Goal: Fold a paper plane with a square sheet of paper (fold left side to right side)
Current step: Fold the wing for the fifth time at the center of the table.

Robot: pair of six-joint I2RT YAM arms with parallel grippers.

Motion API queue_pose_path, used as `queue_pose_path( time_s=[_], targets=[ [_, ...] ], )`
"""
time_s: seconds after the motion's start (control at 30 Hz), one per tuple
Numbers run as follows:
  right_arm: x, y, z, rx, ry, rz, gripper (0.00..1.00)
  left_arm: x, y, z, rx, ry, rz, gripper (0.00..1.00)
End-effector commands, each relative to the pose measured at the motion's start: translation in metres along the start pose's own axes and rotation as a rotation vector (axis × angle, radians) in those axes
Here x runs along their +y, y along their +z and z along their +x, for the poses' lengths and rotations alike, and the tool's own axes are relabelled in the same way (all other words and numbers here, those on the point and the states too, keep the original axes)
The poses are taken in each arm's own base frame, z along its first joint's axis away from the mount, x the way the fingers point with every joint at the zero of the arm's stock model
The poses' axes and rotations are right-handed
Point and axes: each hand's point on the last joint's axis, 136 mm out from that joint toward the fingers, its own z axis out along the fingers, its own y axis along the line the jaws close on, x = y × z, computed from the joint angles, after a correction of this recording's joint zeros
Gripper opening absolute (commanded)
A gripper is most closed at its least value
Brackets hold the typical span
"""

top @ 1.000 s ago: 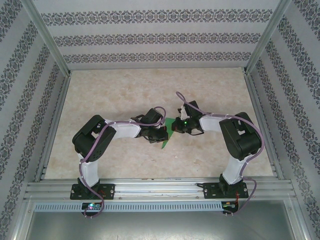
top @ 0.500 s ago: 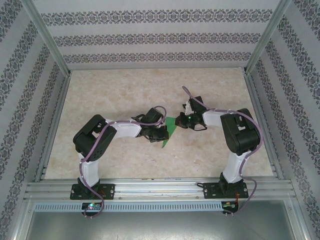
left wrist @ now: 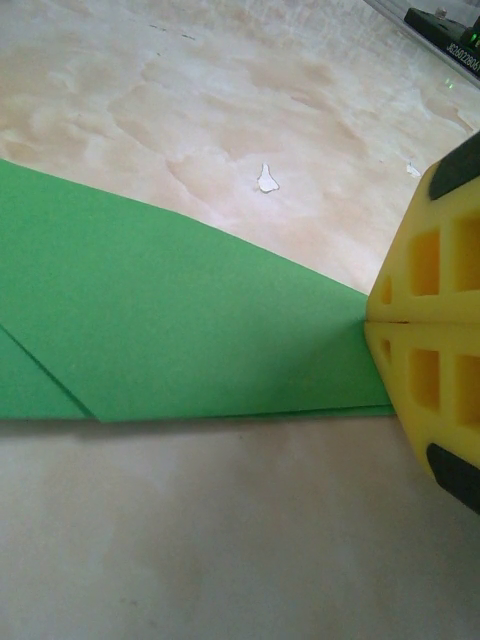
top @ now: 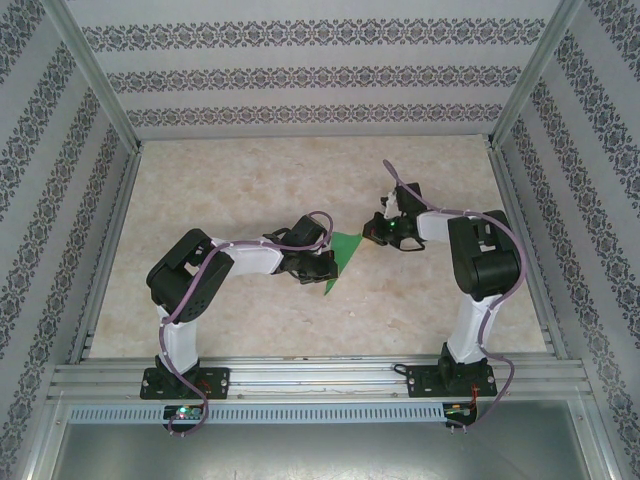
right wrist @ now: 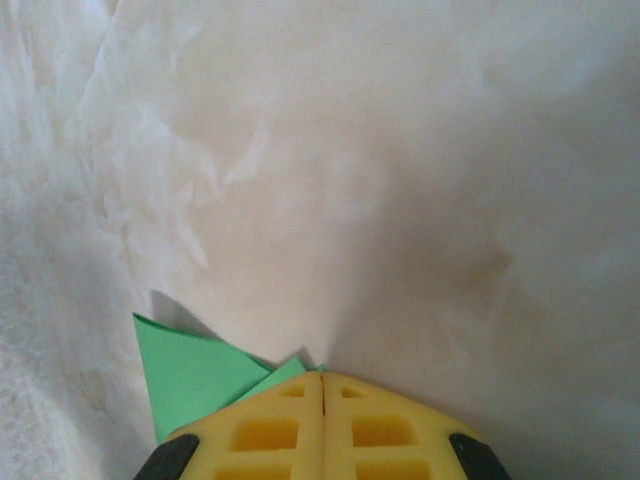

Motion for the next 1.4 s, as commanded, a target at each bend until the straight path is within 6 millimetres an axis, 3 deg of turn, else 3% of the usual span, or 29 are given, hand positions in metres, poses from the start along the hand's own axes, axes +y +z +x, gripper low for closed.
queue_pose_path(
  time_s=[0.0,0.17,0.3,0.43,0.6,0.83,1.03,1.37],
  targets=[
    [-0.016,-0.008,-0.026,-0.076,-0.014,0.065,0.04,0.081,0.01,0.049,0.156,-0.115,-0.26,0.0],
    [0.008,-0.034,-0.029,-0.12,-0.047,0.03,0.04,0.081,0.01,0.049,0.152,-0.112,-0.256,0.0],
    [0.03,-0.046,-0.008,-0.106,-0.047,-0.032,0.04,0.08,0.009,0.048,0.149,-0.113,-0.253,0.0],
    [0.052,-0.031,0.033,-0.029,-0.036,-0.101,0.04,0.079,0.009,0.048,0.145,-0.111,-0.25,0.0],
    [0.065,-0.007,0.071,0.041,-0.01,-0.111,0.05,0.079,0.009,0.049,0.146,-0.111,-0.248,0.0],
    [0.059,0.014,0.094,0.104,0.029,-0.095,0.05,0.079,0.009,0.048,0.144,-0.107,-0.246,0.0],
    [0.036,0.024,0.109,0.143,0.077,-0.025,0.05,0.072,0.006,0.045,0.133,-0.094,-0.222,0.0],
    [0.001,0.032,0.134,0.228,0.103,0.091,0.0,0.003,-0.028,0.011,0.051,-0.013,-0.045,0.07]
  ],
)
